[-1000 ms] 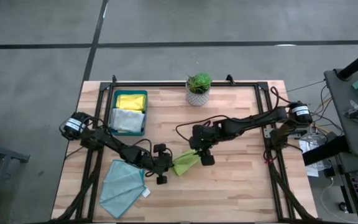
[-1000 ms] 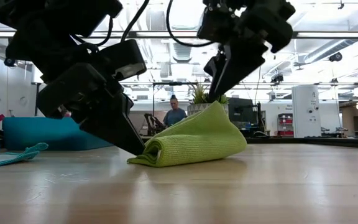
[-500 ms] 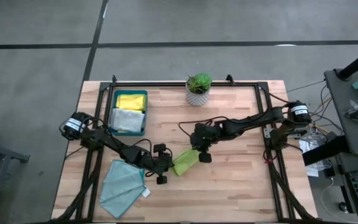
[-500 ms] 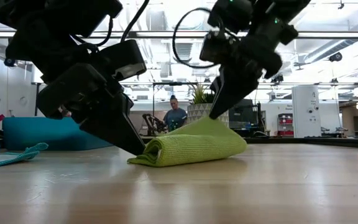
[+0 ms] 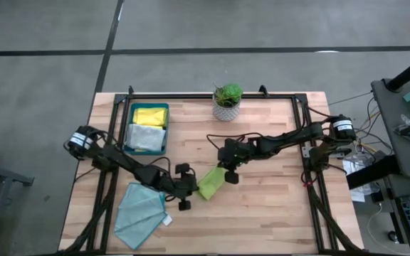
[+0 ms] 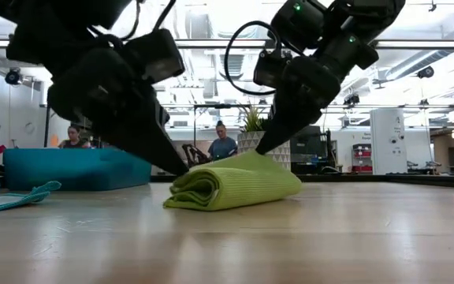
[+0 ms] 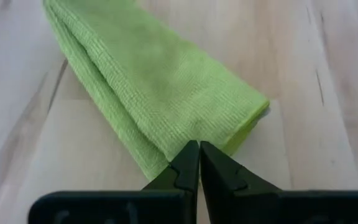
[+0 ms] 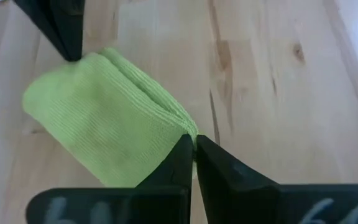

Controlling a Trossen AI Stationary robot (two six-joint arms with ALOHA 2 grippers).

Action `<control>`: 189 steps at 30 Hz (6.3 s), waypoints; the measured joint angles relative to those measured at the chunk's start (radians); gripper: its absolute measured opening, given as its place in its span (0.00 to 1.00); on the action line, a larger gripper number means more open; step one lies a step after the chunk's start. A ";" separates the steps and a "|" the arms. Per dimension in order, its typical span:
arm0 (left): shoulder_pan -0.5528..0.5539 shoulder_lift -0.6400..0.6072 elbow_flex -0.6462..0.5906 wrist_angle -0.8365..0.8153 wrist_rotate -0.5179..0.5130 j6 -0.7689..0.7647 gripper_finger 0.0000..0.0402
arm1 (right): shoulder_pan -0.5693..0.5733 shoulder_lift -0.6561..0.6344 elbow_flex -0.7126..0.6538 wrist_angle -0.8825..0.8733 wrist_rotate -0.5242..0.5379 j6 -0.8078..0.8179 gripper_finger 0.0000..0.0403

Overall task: Fold microfiber towels
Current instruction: Fold the green towel, then put the folded green towel into the blue bin

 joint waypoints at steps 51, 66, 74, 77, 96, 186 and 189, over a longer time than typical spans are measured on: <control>0.023 0.001 0.002 -0.067 -0.035 -0.133 0.00 | 0.002 0.135 0.011 0.100 0.103 0.014 0.12; 0.035 -0.140 -0.002 -0.210 -0.048 -0.079 0.00 | 0.002 0.056 0.038 -0.032 0.104 0.037 0.29; 0.035 -0.133 -0.007 -0.211 -0.047 -0.102 0.00 | 0.009 0.029 0.038 -0.044 0.104 0.047 0.24; 0.035 -0.131 -0.008 -0.207 -0.039 -0.101 0.05 | 0.031 0.029 0.038 -0.037 0.104 0.047 0.22; 0.047 -0.030 -0.016 -0.154 -0.026 -0.147 0.34 | 0.133 0.065 0.022 0.130 0.104 0.025 0.18; 0.017 -0.731 -0.016 -0.309 -0.201 0.264 0.20 | 0.203 0.274 0.249 -0.041 0.202 -0.393 0.48; 0.017 -0.741 -0.016 -0.305 -0.204 0.278 0.20 | 0.203 0.274 0.246 -0.032 0.202 -0.385 0.48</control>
